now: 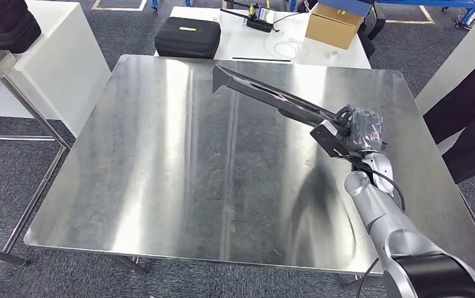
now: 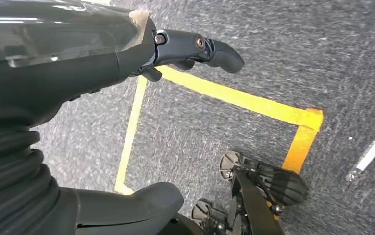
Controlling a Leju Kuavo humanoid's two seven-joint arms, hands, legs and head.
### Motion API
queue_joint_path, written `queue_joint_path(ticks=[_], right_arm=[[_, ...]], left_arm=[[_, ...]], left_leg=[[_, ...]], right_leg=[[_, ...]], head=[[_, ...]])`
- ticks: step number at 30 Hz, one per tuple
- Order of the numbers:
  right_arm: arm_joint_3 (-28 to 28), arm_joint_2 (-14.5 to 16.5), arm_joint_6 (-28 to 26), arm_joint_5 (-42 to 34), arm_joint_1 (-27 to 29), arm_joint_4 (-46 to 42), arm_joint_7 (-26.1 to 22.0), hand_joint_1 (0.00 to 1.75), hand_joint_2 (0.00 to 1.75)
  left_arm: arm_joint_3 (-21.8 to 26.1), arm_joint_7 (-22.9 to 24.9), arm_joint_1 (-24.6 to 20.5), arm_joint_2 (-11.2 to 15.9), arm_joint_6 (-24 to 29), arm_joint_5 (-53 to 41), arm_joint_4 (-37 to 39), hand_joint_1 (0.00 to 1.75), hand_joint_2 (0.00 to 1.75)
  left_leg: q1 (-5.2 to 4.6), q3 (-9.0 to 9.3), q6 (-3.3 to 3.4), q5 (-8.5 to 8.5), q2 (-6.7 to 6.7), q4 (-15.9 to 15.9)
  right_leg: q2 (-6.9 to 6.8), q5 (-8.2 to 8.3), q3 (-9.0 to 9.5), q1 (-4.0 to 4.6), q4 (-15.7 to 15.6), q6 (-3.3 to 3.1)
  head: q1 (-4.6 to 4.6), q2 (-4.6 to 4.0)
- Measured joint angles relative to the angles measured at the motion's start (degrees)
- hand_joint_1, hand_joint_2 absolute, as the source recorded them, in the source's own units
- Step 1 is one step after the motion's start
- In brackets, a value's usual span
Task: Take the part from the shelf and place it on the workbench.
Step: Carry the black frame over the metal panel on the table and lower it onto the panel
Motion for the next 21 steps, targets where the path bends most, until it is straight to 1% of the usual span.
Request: queue_joint_path(ticks=[1,2,3,4,5,6,7,8,10,11,12,14,15,16,17,18,19,20,21], right_arm=[[0.04,-0.02,-0.01,-0.02,0.25,0.09,0.02,1.73,1.75],[0.10,-0.05,-0.01,-0.01,0.42,0.14,0.02,1.73,1.75],[0.17,-0.12,-0.02,-0.01,0.48,0.15,0.02,1.73,1.75],[0.25,-0.18,-0.03,-0.01,0.45,0.20,0.02,1.73,1.75],[0.30,-0.24,-0.09,0.03,0.36,0.27,0.02,1.73,1.75],[0.34,-0.27,-0.15,0.11,0.29,0.36,0.04,1.73,1.75],[0.37,-0.28,-0.22,0.25,0.31,0.46,0.06,1.73,1.75],[0.40,-0.29,-0.29,0.39,0.35,0.53,0.08,1.73,1.75],[0.47,-0.27,-0.35,0.67,0.42,0.60,0.10,1.73,1.75],[0.50,-0.26,-0.36,0.80,0.34,0.62,0.20,1.73,1.75],[0.57,-0.21,-0.39,1.05,0.16,0.70,0.37,1.73,1.75],[0.78,-0.05,-0.46,1.58,-0.40,1.02,0.73,1.73,1.75],[0.93,0.07,-0.49,1.84,-0.76,1.25,0.85,1.73,1.75],[1.10,0.17,-0.49,2.05,-1.12,1.45,0.96,1.73,1.75],[1.26,0.26,-0.47,2.28,-1.50,1.63,1.13,1.73,1.75],[1.42,0.34,-0.46,2.53,-1.87,1.81,1.39,1.73,1.75],[1.61,0.42,-0.48,2.74,-2.25,1.99,1.64,1.73,1.75],[1.76,0.47,-0.55,2.85,-2.63,2.17,1.80,1.73,1.75],[1.90,0.47,-0.67,2.82,-2.93,2.37,1.85,1.73,1.75]], left_arm=[[0.00,0.02,0.04,-0.05,0.00,0.01,0.01,0.00,1.75],[0.01,0.04,0.08,-0.09,0.00,0.01,0.01,0.00,1.75],[0.01,0.05,0.10,-0.13,-0.01,0.01,0.02,0.00,1.75],[0.01,0.06,0.09,-0.12,-0.02,0.02,0.03,0.00,1.75],[0.01,0.06,0.06,-0.12,-0.04,0.01,0.05,0.00,1.75],[0.01,0.06,0.03,-0.11,-0.07,-0.01,0.08,0.00,1.75],[0.01,0.07,0.02,-0.10,-0.09,-0.02,0.10,0.00,1.75],[0.01,0.09,0.02,-0.12,-0.11,-0.04,0.10,0.00,1.75],[0.01,0.12,0.04,-0.10,-0.13,-0.05,0.10,0.00,1.75],[0.01,0.13,0.03,-0.11,-0.12,-0.05,0.10,0.00,1.75],[0.01,0.10,0.00,-0.13,-0.09,-0.06,0.10,0.00,1.75],[0.02,-0.28,-0.01,-0.19,-0.04,-0.02,0.10,0.00,1.75],[0.04,-0.56,-0.01,-0.21,-0.03,0.01,0.10,0.00,1.75],[0.05,-0.84,-0.04,-0.24,-0.03,0.03,0.10,0.00,1.75],[0.06,-1.03,-0.10,-0.27,-0.04,0.02,0.10,0.00,1.75],[0.06,-1.15,-0.19,-0.27,-0.06,-0.04,0.10,0.00,1.75],[0.05,-1.25,-0.28,-0.26,-0.12,-0.14,0.10,0.00,1.75],[0.04,-1.32,-0.37,-0.25,-0.21,-0.28,0.10,0.00,1.75],[0.04,-1.39,-0.47,-0.25,-0.29,-0.48,0.10,0.00,1.75]], left_leg=[[0.04,0.40,-0.09,-0.33,-0.05,0.03],[0.10,0.86,-0.25,-0.70,-0.11,0.08],[0.18,1.36,-0.47,-1.13,-0.15,0.18],[0.14,1.71,-0.78,-1.60,-0.19,0.33],[0.05,1.90,-1.11,-2.01,-0.22,0.51],[-0.07,1.96,-1.41,-2.31,-0.23,0.62],[-0.20,1.93,-1.65,-2.50,-0.24,0.66],[-0.22,1.95,-1.82,-2.62,-0.22,0.65],[-0.13,1.69,-2.26,-3.27,-0.14,1.23],[-0.04,0.93,-2.58,-4.18,-0.09,2.87],[0.08,-0.64,-2.91,-5.59,-0.05,5.94],[0.29,-5.09,-3.36,-8.50,-0.02,14.04],[0.36,-7.09,-3.43,-9.02,-0.01,17.02],[0.37,-8.14,-3.39,-8.37,-0.01,17.85],[0.37,-8.10,-3.25,-6.60,0.00,16.48],[0.36,-6.99,-3.01,-4.07,0.00,13.11],[0.32,-5.31,-2.70,-1.80,-0.02,9.02],[0.23,-3.61,-2.43,-0.20,-0.03,5.33],[0.18,-2.42,-2.29,0.58,-0.04,2.85]], right_leg=[[-0.01,0.73,-0.85,-0.12,0.42,0.51],[-0.05,2.55,-0.40,-0.29,-1.79,1.19],[-0.12,4.97,0.97,-0.50,-5.78,1.93],[-0.23,7.05,2.65,-0.63,-9.91,2.39],[-0.28,8.49,4.05,-0.67,-13.22,2.44],[-0.31,9.11,4.85,-0.63,-15.03,2.15],[-0.29,9.06,5.13,-0.52,-15.51,1.65],[-0.21,8.98,5.17,-0.49,-15.60,1.13],[-0.15,8.71,5.44,-0.82,-15.61,0.28],[-0.16,8.55,5.72,-1.01,-15.67,-0.15],[-0.17,8.35,6.03,-1.12,-15.70,-0.54],[-0.21,7.95,6.49,-0.98,-15.68,-1.11],[-0.20,7.78,6.69,-0.91,-15.67,-1.32],[-0.16,7.61,6.92,-0.85,-15.67,-1.45],[-0.10,7.40,7.22,-0.81,-15.67,-1.51],[-0.03,7.18,7.57,-0.80,-15.68,-1.50],[0.05,6.92,7.91,-0.78,-15.72,-1.38],[0.10,6.70,8.11,-0.57,-15.71,-1.21],[0.13,6.53,8.16,-0.36,-15.66,-1.04]], head=[[0.00,0.00],[0.00,0.01],[0.00,0.00],[0.03,0.00],[0.04,0.00],[0.03,-0.01],[0.03,0.00],[0.00,0.00],[-0.04,0.01],[-0.08,0.01],[-0.11,0.00],[-0.15,-0.01],[-0.15,-0.01],[-0.15,-0.01],[-0.15,-0.01],[-0.15,-0.01],[-0.13,-0.01],[-0.12,-0.01],[-0.11,0.00]])
